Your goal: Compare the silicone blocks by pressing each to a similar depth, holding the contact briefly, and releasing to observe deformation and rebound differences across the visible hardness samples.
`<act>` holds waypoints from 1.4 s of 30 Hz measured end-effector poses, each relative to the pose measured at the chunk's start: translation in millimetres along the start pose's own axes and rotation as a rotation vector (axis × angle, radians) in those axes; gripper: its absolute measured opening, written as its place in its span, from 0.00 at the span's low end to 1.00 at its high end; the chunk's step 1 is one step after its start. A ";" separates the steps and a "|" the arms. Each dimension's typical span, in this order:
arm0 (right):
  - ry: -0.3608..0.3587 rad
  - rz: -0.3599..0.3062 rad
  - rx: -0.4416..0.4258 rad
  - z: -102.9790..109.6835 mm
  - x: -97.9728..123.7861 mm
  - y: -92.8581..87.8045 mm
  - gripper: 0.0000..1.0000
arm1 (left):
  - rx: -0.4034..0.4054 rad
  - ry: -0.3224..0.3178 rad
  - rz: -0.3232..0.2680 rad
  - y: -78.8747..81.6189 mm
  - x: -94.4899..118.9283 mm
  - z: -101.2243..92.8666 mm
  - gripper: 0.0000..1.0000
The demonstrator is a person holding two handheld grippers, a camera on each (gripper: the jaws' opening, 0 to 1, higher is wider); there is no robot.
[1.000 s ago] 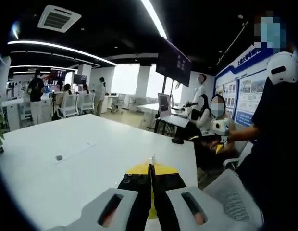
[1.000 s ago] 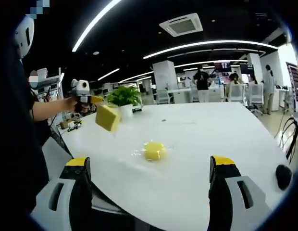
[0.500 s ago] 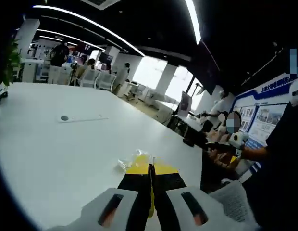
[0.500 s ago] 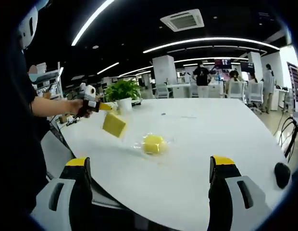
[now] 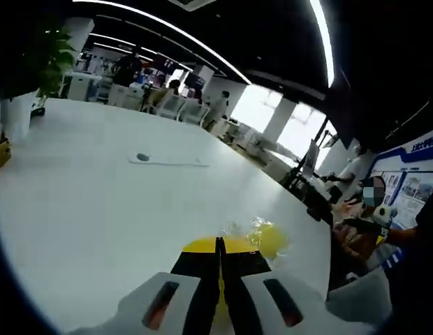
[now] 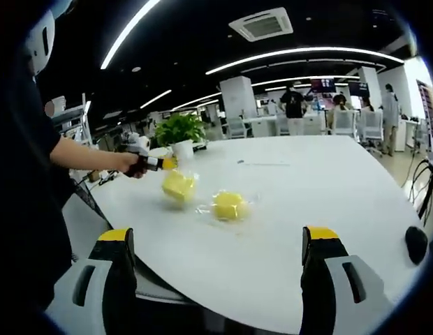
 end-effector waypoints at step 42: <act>-0.067 -0.186 -0.117 -10.8 -8.3 31.5 0.96 | -0.262 0.215 -0.072 6.0 41.5 -5.9 0.99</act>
Point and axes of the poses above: the point that each gripper's makers call its tool centre point, and the gripper's own axes: x roughly backward along the fingers, z roughly to its left, y roughly out of its top, the point moved 4 cm from there along x, roughly backward along the fingers, and after that the axes turned 11 degrees about x, right-handed, at the moved point
